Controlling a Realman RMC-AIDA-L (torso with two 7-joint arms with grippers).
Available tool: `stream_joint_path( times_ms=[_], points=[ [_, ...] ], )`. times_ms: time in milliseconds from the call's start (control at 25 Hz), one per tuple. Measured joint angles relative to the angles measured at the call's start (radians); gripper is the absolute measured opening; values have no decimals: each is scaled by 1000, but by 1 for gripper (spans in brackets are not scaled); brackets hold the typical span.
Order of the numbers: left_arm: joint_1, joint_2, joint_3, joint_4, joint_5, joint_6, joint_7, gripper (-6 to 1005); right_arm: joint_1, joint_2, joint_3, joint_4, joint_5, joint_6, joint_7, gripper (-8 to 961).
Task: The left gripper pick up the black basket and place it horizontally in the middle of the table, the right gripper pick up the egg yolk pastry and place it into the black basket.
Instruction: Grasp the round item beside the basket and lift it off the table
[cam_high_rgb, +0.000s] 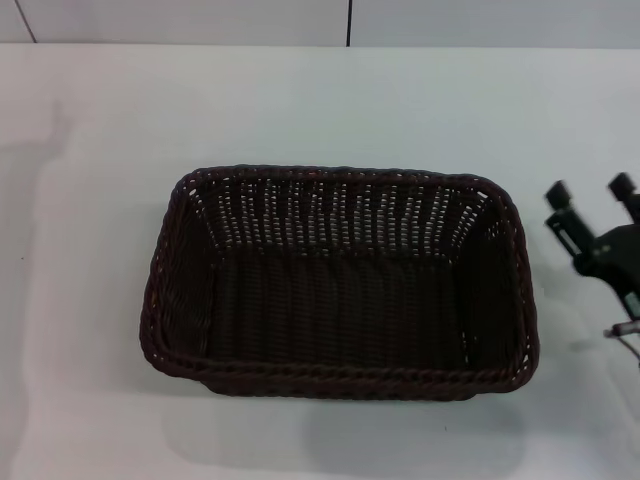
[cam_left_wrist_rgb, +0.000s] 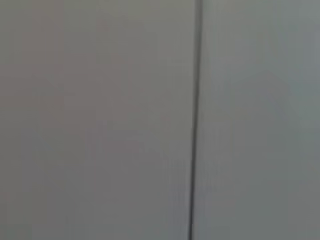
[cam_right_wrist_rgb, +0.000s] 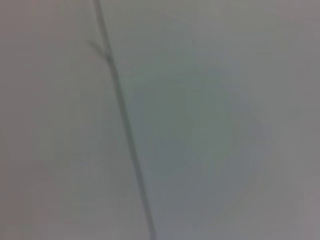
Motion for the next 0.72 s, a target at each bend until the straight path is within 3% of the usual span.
stream_joint_path(
  times_ms=[160,720],
  points=[
    [-11,-5,-24,102,5,10,-21,838,14,0,-58,13,0,33,0,769],
    [-6,-5,-16,107,15,-1,6,838,51,-1,-118,31,-1,171,4,765]
  ],
)
